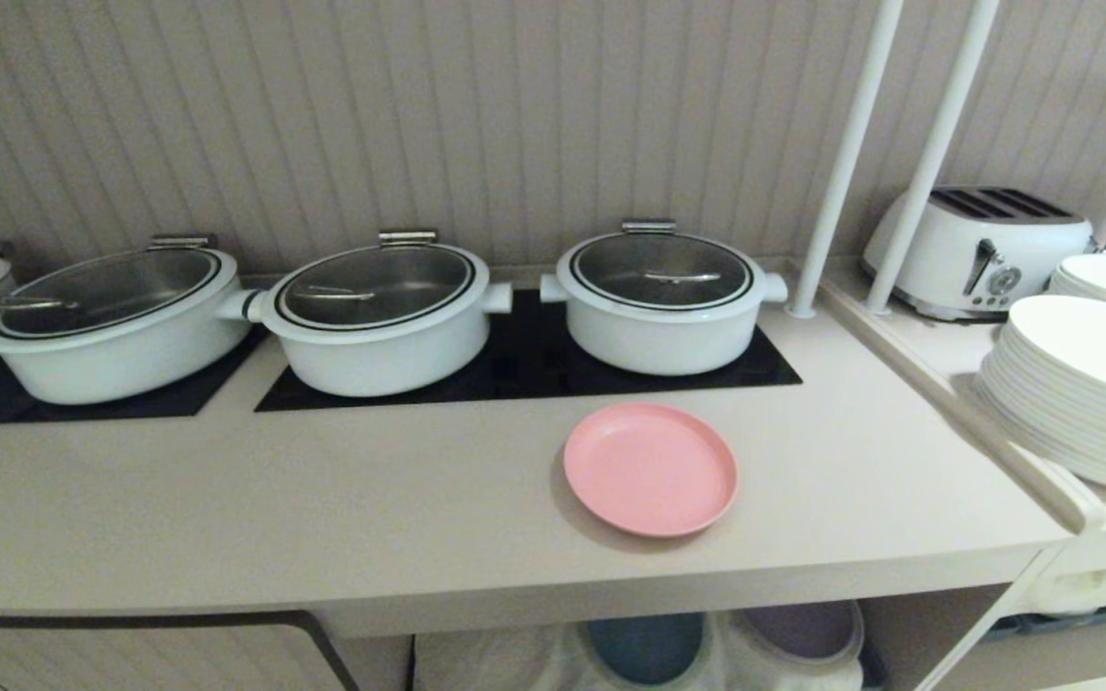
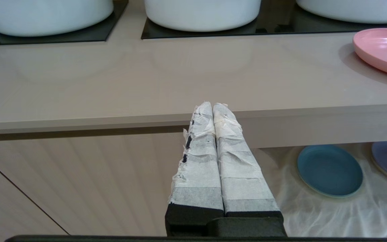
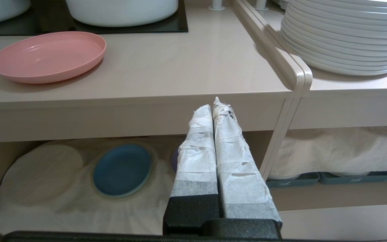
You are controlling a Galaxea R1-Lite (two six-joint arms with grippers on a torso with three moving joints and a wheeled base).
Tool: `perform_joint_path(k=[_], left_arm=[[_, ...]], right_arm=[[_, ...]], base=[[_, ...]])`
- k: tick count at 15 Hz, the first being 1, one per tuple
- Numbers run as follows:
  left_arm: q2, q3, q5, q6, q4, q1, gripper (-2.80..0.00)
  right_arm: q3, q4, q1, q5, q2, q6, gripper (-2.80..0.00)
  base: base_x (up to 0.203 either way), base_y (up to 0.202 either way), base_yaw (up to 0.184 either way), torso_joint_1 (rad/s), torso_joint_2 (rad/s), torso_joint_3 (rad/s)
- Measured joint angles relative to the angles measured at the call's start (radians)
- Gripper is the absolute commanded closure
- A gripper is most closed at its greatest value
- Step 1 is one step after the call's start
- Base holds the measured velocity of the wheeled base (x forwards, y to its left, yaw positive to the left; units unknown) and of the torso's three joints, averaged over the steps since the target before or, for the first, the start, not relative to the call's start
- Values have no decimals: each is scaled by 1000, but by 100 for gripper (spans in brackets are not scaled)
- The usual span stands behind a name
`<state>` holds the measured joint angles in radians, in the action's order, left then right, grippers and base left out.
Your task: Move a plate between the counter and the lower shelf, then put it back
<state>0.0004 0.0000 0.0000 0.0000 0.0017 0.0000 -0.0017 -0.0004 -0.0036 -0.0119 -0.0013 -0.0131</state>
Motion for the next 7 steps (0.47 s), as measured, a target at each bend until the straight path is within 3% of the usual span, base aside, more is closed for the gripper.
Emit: perform_joint_path(k=[7], left_arm=[[0,0,0,0,0,0,0]], right_arm=[[0,0,0,0,0,10,0]], base=[[0,0,0,0,0,0]])
